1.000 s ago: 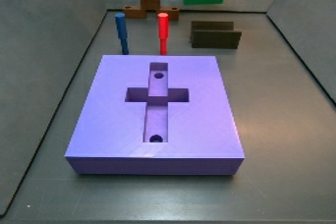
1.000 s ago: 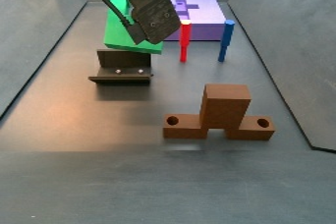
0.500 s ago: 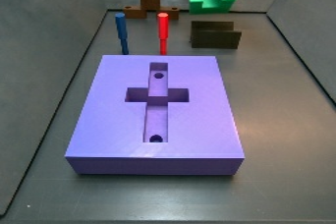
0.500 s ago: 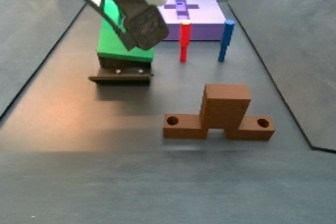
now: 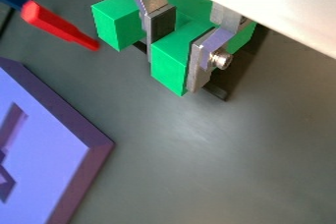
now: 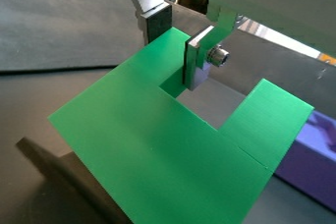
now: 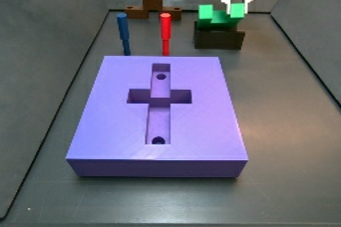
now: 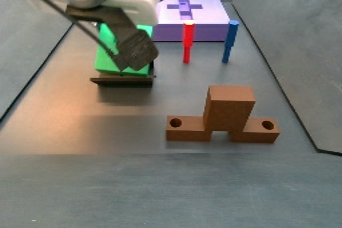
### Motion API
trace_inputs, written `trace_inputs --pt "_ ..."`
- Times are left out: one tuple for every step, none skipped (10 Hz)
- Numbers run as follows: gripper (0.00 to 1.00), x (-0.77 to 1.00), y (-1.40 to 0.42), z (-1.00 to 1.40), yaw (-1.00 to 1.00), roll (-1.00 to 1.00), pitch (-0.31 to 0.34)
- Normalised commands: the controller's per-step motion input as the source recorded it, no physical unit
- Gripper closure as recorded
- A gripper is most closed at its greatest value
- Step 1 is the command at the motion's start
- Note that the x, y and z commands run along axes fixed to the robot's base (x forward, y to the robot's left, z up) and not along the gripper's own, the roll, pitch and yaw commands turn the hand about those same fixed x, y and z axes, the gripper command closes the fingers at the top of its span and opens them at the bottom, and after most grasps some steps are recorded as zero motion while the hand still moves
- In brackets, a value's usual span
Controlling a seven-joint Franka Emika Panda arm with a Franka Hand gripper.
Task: Pick up the green object. Move up. Place the green object on the fixture. Regrasp the green object. Move to above the board. Insert the green object.
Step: Place the green object on the fixture.
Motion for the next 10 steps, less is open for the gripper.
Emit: trace_inputs --pt "1.00 0.15 0.00 -0.23 0.00 -0.14 -0.171" --pt "1.00 0.05 0.00 -0.21 0.00 -0.15 -0.183" --pt "1.00 0.00 0.00 -0.21 0.00 -0.21 -0.220" --pt "1.00 -0.03 0.00 -0.19 0.00 -0.11 -0.160" --pt "1.00 0.00 0.00 -0.20 0.00 0.00 0.000" --pt "1.00 0.00 0.02 -0.21 0.00 0.11 0.000" --pt "1.00 0.00 0.03 -0.17 0.00 0.19 0.066" --pt "1.00 0.00 0.03 -0.17 0.00 0.30 0.129" --pt "1.00 0.00 0.02 -0.13 0.00 0.32 0.183" --pt "1.00 0.00 0.00 0.00 0.00 0.11 0.049"
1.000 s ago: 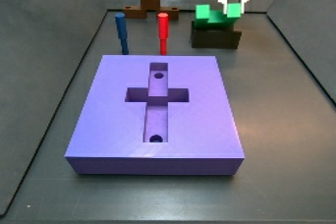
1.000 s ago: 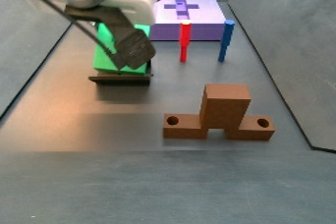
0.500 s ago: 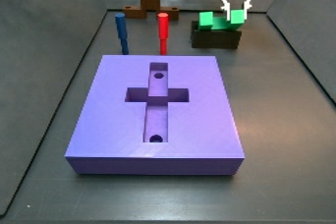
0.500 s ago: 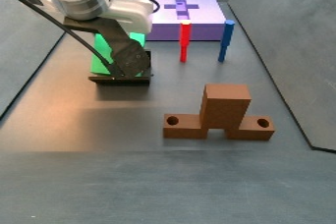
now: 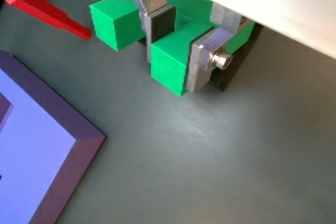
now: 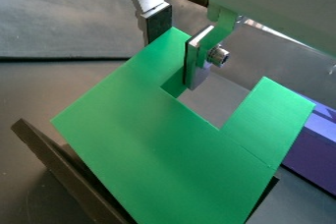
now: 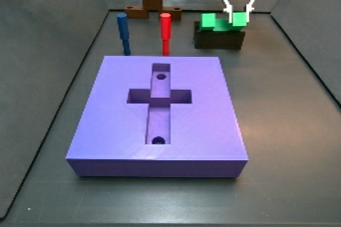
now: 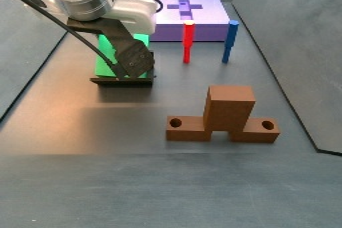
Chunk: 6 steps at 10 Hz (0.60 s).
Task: Pick up the green object. Move up. Place the green object on the fixture. Regrasp the green object. Move to above the board. Insert the green object.
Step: Place the green object on the fixture, then regrasp the green object.
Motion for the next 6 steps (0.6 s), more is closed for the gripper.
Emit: trace_inputs --pt "1.00 0.00 0.00 0.00 0.00 0.00 0.000" --pt "0.00 0.00 0.00 0.00 0.00 0.00 0.000" --pt "0.00 0.00 -0.13 0.89 0.07 0.01 -0.294" --pt "0.00 -0.01 -0.01 0.96 0.04 0.10 -0.289" --pt "0.00 -0.11 0.00 1.00 0.20 0.37 -0.211" --pt "0.00 0.00 -0.06 0.89 0.28 0.72 -0.231"
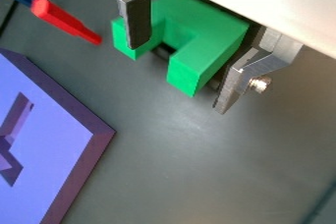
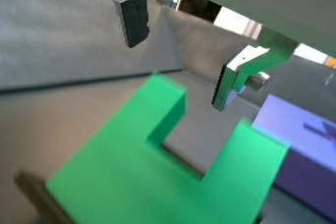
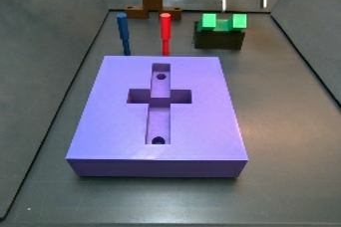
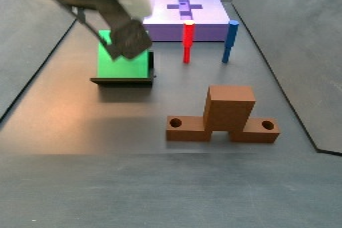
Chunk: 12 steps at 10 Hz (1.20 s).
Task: Pick up the green object. Move up. Place the green object on the fixture. Regrasp the green object. Move to above the board. Insert the green object.
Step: Regrasp the green object.
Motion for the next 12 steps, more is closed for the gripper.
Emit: trace_inputs --pt "0.00 0.00 -0.08 0.62 0.19 1.00 -0.283" --pt "0.00 0.18 -0.11 0.48 0.14 1.00 -0.246" --pt "0.00 0.29 -0.07 0.32 0.12 1.00 -0.169" --pt "0.00 0.55 -0.08 0.22 0.00 1.00 -0.040" --pt "0.00 0.60 0.00 0.08 0.00 1.00 0.000" --pt "0.00 0.47 0.00 0.00 -0.07 1.00 0.000" --pt "0.00 0.39 0.00 0.00 -0.05 1.00 0.066" --pt "0.00 0.21 0.00 0.05 0.00 1.00 0.277" --pt "0.00 0.05 0.00 0.01 0.00 1.00 0.409" --pt "0.00 0.00 0.00 0.05 0.00 1.00 0.517" --pt "0.00 0.00 0.00 0.06 0.12 1.00 0.560" --pt "0.00 -0.04 -0.02 0.05 0.27 1.00 0.563"
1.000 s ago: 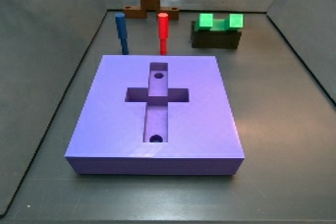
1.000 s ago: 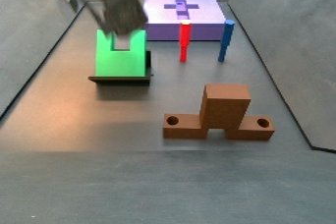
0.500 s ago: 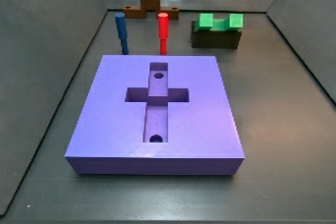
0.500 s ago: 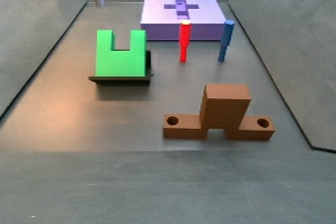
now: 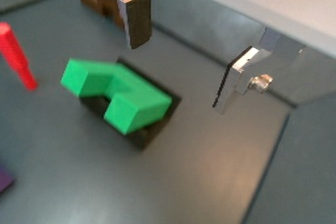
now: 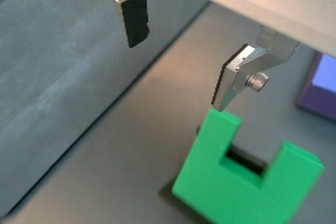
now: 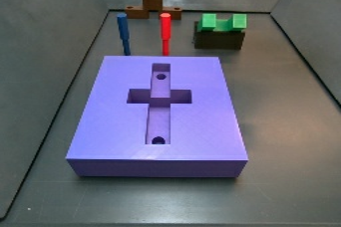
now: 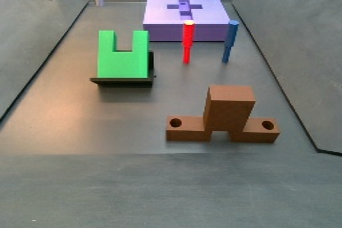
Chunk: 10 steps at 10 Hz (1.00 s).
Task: Pick up the green object. Move up. Place the green object on the fixture. Regrasp the green object. Move to above the board. Insert the green object.
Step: Regrasp the green object.
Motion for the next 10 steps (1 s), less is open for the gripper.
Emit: trace_inputs --pt "0.00 0.00 -0.06 0.01 0.34 1.00 0.551" --pt "0.00 0.00 -0.02 -0.02 0.48 1.00 0.397" --pt "0.00 0.00 0.00 -0.20 0.66 0.91 0.043" --pt "0.00 0.00 0.00 -0.24 0.70 0.89 -0.071" --pt "0.00 0.00 0.00 -0.34 0.69 0.89 0.000" --pt "0.00 0.00 0.00 -0.32 0.64 0.88 0.031" --pt "0.00 0.00 -0.03 -0.29 0.46 0.95 0.023" --pt "0.00 0.06 -0.14 -0.31 0.31 0.93 0.080" --pt "0.00 0.09 -0.36 -0.42 0.04 0.90 0.103" --pt "0.00 0.04 -0.36 -0.45 0.00 0.75 0.120"
